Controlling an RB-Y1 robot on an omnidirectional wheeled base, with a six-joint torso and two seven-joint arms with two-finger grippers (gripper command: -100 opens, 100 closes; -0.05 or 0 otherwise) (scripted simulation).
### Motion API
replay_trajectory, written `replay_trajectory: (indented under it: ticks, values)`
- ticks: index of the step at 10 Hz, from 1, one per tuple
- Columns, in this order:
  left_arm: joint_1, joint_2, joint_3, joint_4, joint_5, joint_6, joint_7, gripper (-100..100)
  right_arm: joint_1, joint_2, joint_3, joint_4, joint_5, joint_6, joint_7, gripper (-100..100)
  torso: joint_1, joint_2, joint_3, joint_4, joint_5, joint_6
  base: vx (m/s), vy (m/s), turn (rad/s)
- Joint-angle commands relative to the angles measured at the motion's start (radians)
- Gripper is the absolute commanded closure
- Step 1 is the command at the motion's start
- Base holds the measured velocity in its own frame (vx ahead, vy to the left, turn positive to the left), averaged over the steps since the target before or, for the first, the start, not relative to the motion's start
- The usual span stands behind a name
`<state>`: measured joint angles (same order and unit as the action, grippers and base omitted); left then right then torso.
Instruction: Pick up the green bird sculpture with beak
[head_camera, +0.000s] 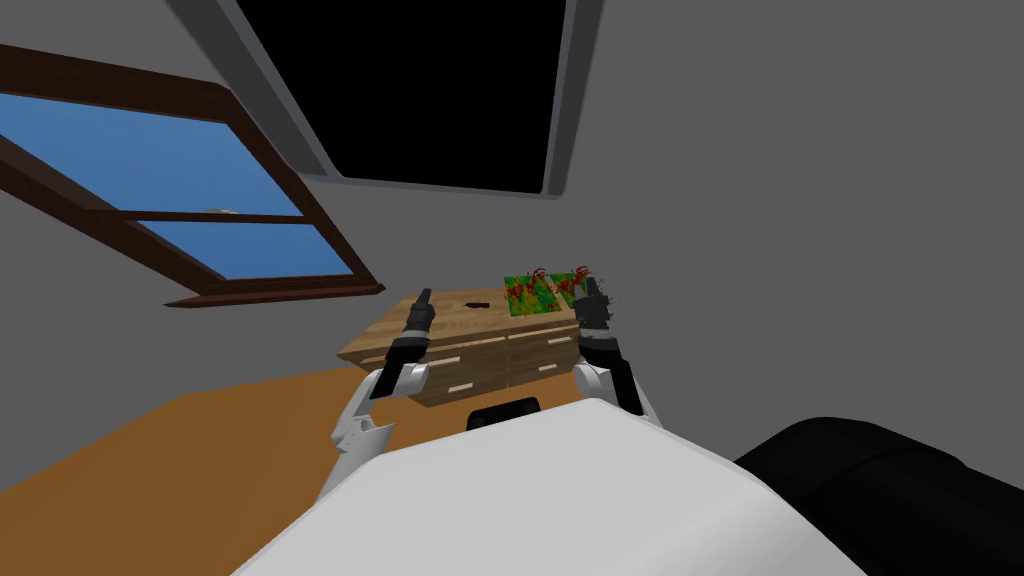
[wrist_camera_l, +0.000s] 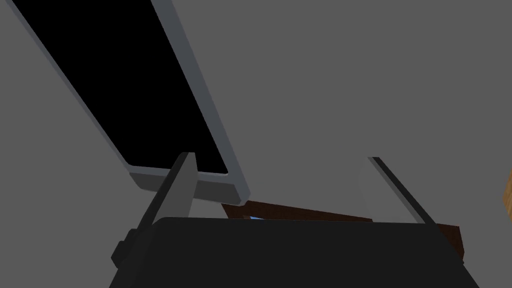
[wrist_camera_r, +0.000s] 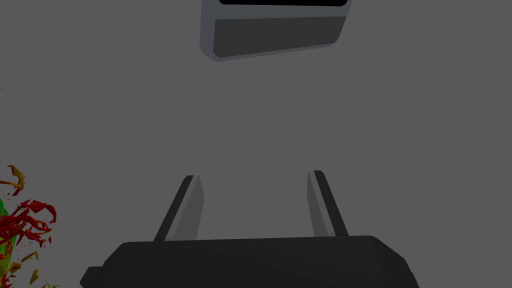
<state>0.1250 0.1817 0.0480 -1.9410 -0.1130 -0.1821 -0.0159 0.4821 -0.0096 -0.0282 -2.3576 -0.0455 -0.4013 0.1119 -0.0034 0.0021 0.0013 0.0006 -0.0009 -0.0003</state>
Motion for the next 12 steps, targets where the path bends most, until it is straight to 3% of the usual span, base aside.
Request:
replay_trajectory:
  ticks: [1,4,5,8,9,12]
  values:
    - [-0.050,0.012,0.001,0.050,-0.005,0.036,-0.006,-100,0.000,0.000,0.000,0.000,0.000,0.000,0.000,0,0.000,0.000,0.000,0.000,0.000,0.000,-0.035,-0.063,-0.057]
    - [-0.103,0.019,0.000,0.105,-0.011,0.069,-0.011,-100,0.000,0.000,0.000,0.000,0.000,0.000,0.000,0,0.000,0.000,0.000,0.000,0.000,0.000,-0.025,-0.061,-0.034]
    - [-0.146,0.027,-0.001,0.135,-0.018,0.102,-0.015,-100,0.000,0.000,0.000,0.000,0.000,0.000,0.000,0,-0.001,-0.001,0.000,0.000,0.000,0.000,-0.028,-0.078,-0.030]
    - [-0.200,0.034,-0.002,0.213,-0.025,0.137,-0.019,-100,0.000,0.000,0.000,0.000,0.000,0.000,0.000,0,-0.001,0.000,0.000,0.000,0.000,0.000,-0.023,-0.064,-0.029]
    - [-0.245,0.041,-0.004,0.245,-0.031,0.172,-0.021,-100,0.000,0.000,0.000,0.000,0.000,0.000,0.000,0,0.000,-0.001,0.000,0.000,0.000,0.000,-0.026,-0.077,-0.024]
    - [-0.301,0.049,-0.006,0.330,-0.038,0.209,-0.022,-100,0.000,0.000,0.000,0.000,0.000,0.000,0.000,0,-0.001,0.000,0.000,0.000,0.000,0.000,-0.025,-0.068,-0.017]
